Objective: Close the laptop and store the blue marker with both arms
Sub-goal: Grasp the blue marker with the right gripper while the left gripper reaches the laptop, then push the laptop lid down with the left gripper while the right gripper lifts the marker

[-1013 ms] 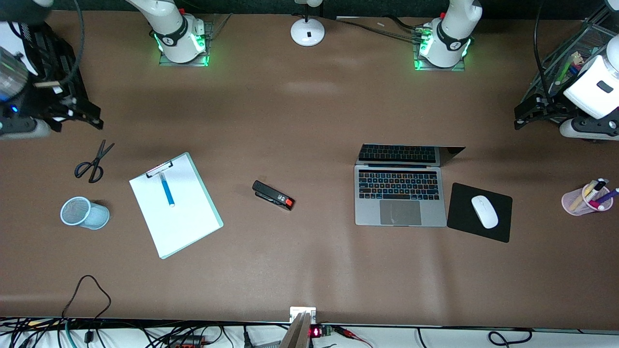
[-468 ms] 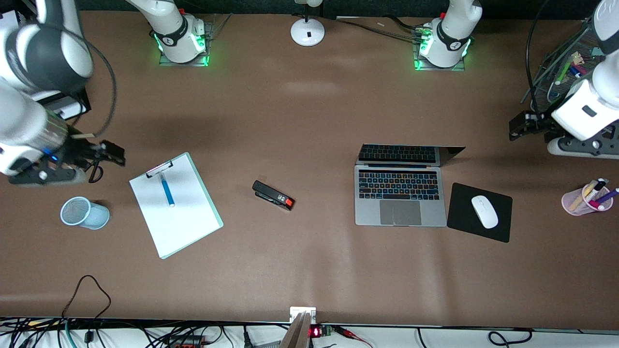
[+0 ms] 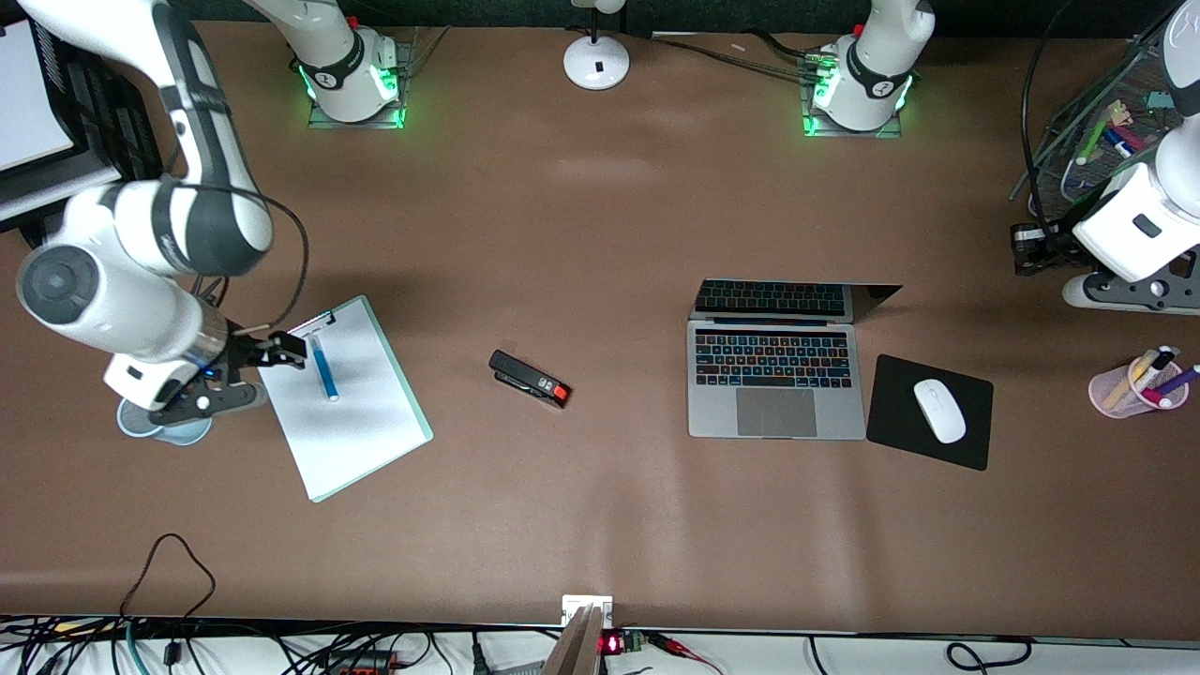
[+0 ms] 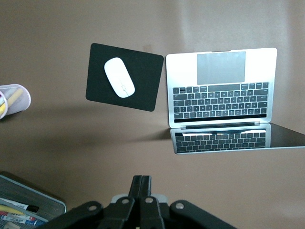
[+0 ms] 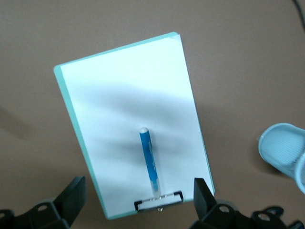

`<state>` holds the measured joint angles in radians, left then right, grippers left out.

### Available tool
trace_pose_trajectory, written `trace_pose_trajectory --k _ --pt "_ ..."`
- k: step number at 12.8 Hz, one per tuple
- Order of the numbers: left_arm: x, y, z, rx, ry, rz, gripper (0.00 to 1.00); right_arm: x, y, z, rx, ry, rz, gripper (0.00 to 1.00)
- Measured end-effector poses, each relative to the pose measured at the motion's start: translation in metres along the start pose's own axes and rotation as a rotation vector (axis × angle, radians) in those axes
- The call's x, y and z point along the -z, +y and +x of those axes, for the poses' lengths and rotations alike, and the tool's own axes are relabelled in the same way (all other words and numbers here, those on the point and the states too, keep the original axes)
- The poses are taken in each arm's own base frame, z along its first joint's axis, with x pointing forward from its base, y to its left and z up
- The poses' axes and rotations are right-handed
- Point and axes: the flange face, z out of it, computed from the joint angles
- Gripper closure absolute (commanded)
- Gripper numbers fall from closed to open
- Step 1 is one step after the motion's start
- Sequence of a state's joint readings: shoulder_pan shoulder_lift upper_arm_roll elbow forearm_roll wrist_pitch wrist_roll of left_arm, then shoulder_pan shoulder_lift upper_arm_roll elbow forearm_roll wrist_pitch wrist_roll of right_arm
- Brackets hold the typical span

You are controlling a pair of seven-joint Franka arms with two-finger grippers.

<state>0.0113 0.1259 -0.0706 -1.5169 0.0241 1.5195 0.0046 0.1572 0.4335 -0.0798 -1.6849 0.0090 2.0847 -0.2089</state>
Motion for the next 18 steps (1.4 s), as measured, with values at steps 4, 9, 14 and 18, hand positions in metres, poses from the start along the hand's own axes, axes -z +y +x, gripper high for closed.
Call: trace_pose_trajectory --k 4,9,14,18 --pt "-0.009 0.037 -0.007 -0.028 -0.071 -0.035 1.00 -0.063 -0.012 0.010 0.117 -0.013 -0.004 0.26" --pt "-0.049 0.085 -0.014 0.028 -0.161 -0.099 1.00 -0.128 -0.014 -0.003 0.220 -0.033 -0.003 0.52" --pt "-0.125 0.158 -0.042 0.064 -0.106 -0.072 1.00 -0.147 -0.014 -0.004 0.231 -0.037 -0.004 0.64" --pt "-0.195 0.208 -0.077 0.075 -0.005 -0.062 1.00 -0.148 -0.013 -0.004 0.230 -0.038 -0.004 0.66"
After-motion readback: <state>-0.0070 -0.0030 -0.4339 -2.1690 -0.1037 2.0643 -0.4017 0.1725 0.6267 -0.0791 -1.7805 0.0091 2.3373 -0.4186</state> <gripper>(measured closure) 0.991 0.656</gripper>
